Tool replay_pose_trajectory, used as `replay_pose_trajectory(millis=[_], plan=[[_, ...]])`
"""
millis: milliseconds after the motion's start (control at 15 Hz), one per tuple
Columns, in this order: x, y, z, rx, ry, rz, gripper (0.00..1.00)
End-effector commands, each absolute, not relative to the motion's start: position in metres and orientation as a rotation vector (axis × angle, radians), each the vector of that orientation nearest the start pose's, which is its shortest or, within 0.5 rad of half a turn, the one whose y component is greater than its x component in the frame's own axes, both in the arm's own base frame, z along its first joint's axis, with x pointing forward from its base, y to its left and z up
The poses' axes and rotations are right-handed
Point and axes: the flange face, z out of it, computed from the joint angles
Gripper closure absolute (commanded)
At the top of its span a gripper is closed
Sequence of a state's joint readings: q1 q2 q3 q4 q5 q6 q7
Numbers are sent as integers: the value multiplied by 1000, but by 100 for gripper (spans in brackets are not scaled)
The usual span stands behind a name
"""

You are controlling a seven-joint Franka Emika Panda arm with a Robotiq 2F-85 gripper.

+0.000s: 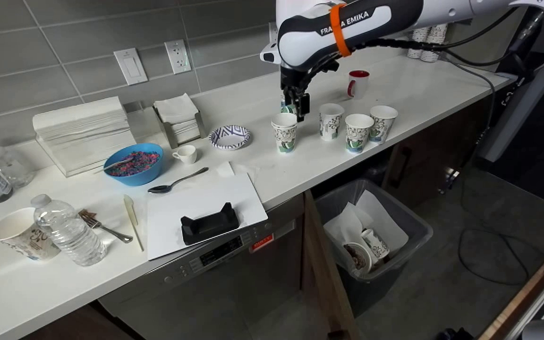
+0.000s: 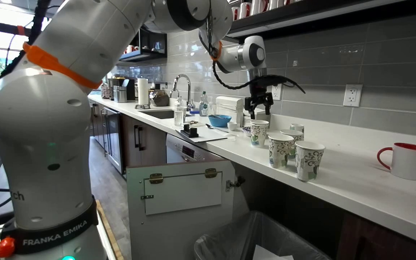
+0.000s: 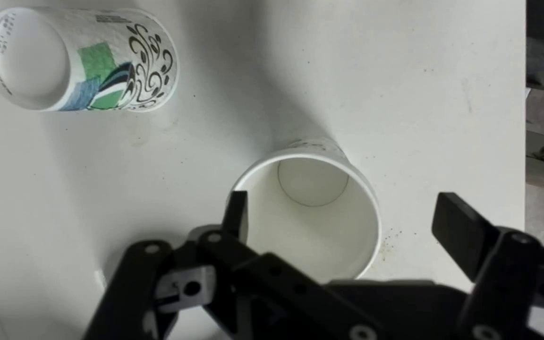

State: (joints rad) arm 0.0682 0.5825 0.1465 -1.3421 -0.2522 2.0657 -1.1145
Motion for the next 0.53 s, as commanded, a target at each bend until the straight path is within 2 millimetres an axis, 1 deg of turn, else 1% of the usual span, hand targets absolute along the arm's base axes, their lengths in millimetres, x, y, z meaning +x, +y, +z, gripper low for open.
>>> replay_pose_trajectory(millis=[0, 133, 200, 267, 333, 467], plan=[[723, 131, 392, -2509, -2166, -73, 0], [722, 135, 388, -2501, -2171, -66, 0], [722, 136, 387, -2500, -2175, -62, 7], [721, 137, 387, -2498, -2176, -59, 22], [721, 137, 386, -2496, -2177, -58, 34], [721, 138, 385, -2497, -2176, -55, 50]])
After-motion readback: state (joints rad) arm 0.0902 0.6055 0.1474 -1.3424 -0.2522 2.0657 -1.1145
